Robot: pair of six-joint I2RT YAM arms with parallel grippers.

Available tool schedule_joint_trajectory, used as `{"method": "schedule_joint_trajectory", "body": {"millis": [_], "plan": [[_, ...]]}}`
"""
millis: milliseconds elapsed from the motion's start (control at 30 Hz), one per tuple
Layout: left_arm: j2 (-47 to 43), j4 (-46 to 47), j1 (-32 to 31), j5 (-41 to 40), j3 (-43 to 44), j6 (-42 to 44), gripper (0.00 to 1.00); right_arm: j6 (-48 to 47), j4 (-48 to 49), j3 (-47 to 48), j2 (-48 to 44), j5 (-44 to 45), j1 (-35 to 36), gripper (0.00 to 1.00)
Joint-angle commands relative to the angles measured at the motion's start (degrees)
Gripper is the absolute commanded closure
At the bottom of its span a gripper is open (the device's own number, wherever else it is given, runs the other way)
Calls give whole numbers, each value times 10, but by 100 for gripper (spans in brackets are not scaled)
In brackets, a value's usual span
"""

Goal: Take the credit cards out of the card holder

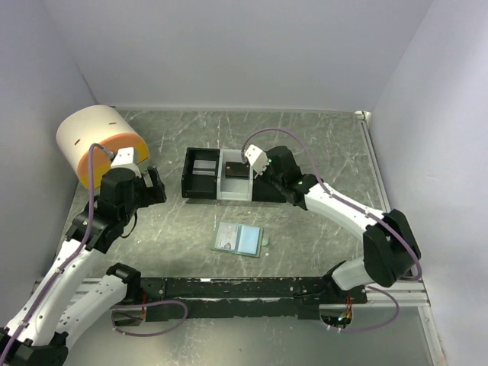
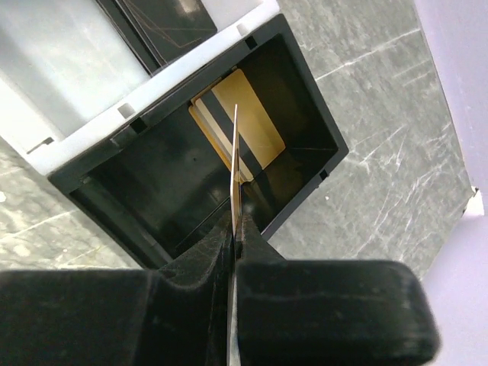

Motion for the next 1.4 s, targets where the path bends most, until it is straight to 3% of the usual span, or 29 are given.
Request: {"method": "schedule_joint_trajectory", "body": {"millis": [0, 567, 1100, 1367], "plan": [[-10, 2, 3, -18, 2, -4, 0, -60, 31, 21, 37, 20, -1, 100], [-9, 2, 3, -15, 3, -1, 1, -155, 4, 104, 163, -12, -40, 100], [-9, 3, 3, -10, 2, 2, 2, -212, 160, 73, 233, 39, -44, 96], [-9, 2, 3, -13, 3, 2, 3, -208, 182, 60, 256, 32, -44, 95]]}}
